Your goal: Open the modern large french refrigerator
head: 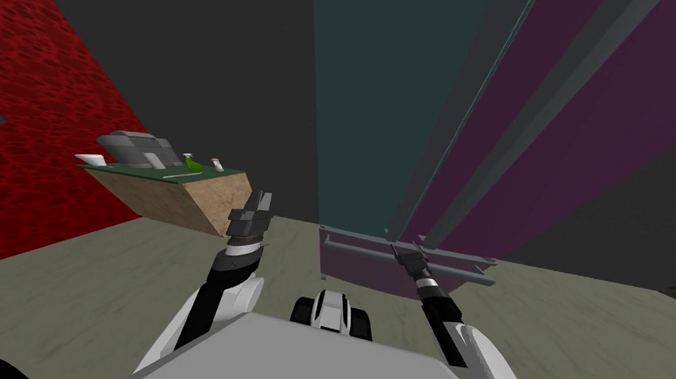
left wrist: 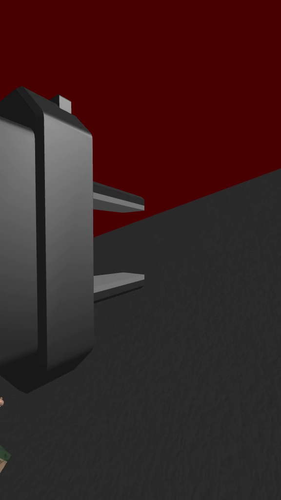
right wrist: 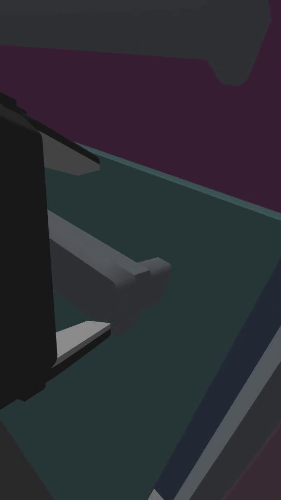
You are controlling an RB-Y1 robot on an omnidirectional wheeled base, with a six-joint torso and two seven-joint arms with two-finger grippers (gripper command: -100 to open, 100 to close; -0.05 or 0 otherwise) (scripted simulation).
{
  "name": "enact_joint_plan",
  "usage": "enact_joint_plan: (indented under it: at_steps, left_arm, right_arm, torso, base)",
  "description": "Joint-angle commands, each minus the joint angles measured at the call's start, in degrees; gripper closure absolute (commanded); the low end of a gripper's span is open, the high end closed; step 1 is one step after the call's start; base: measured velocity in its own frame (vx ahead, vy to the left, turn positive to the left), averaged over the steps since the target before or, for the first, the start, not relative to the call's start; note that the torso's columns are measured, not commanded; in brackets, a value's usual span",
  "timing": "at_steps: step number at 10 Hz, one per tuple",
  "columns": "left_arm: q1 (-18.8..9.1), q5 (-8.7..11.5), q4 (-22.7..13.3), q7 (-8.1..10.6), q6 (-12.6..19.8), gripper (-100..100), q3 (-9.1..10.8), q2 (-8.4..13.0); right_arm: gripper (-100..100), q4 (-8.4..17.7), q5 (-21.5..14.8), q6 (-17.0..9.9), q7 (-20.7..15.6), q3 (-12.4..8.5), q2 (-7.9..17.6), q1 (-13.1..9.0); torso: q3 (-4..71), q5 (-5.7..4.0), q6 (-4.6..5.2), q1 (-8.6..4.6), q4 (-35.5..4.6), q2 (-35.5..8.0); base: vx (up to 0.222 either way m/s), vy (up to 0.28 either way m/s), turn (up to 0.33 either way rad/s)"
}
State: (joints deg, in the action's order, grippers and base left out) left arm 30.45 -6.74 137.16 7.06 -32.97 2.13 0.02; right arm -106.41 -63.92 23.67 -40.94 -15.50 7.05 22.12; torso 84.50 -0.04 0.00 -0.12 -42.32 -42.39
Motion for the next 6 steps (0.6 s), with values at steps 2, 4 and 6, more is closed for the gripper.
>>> enact_joint_plan:
  at_steps: [2,4,6]
  left_arm:
    - [0.0,0.0,0.0,0.0,0.0,0,0.0,0.0]
    - [0.0,0.0,0.0,0.0,0.0,0,0.0,0.0]
    - [-0.01,0.0,0.0,0.0,0.0,0,0.0,0.01]
  right_arm:
    - [-100,1.48,-4.03,-0.27,-2.12,-0.89,-4.66,-0.35]
    - [-100,1.95,-5.15,-0.35,-2.68,-1.15,-7.51,-0.5]
    - [-100,1.92,-5.23,-0.45,-2.61,-1.08,-7.73,-0.52]
  torso:
    - [0.05,0.03,0.0,0.09,0.02,0.07]
    - [0.03,0.03,0.0,0.1,0.01,0.05]
    - [0.02,0.01,0.0,0.0,0.01,0.02]
  base:
    - [0.072,0.083,-0.05]
    - [0.046,0.061,-0.033]
    - [0.013,0.019,-0.007]
